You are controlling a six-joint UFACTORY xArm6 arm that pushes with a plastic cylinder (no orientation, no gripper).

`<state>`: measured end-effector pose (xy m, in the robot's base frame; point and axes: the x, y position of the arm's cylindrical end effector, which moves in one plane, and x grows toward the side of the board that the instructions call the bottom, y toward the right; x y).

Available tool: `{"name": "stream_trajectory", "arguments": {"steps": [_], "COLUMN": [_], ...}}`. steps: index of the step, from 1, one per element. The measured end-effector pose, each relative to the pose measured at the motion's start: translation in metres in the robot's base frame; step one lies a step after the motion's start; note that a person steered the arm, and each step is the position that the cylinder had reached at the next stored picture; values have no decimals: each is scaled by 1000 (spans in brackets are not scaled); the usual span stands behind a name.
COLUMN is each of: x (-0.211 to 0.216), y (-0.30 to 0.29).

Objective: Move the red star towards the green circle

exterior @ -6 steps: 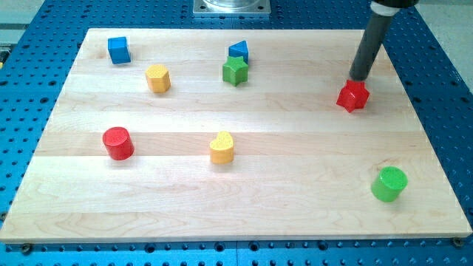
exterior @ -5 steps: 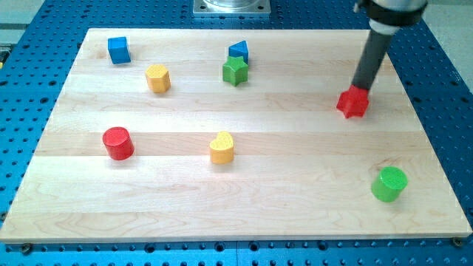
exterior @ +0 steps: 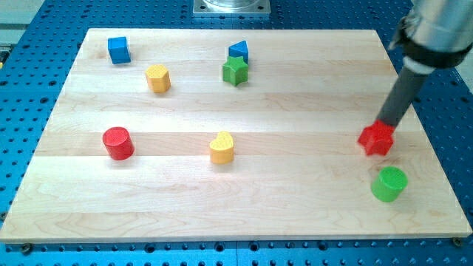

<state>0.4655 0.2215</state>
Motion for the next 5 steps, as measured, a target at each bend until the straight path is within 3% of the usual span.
{"name": "stream_trajectory", "arguments": {"steps": [1,2,3,4,5], "x": [-28,14,23,-14,-11], "y": [-8,-9,-23,-33,-123]}}
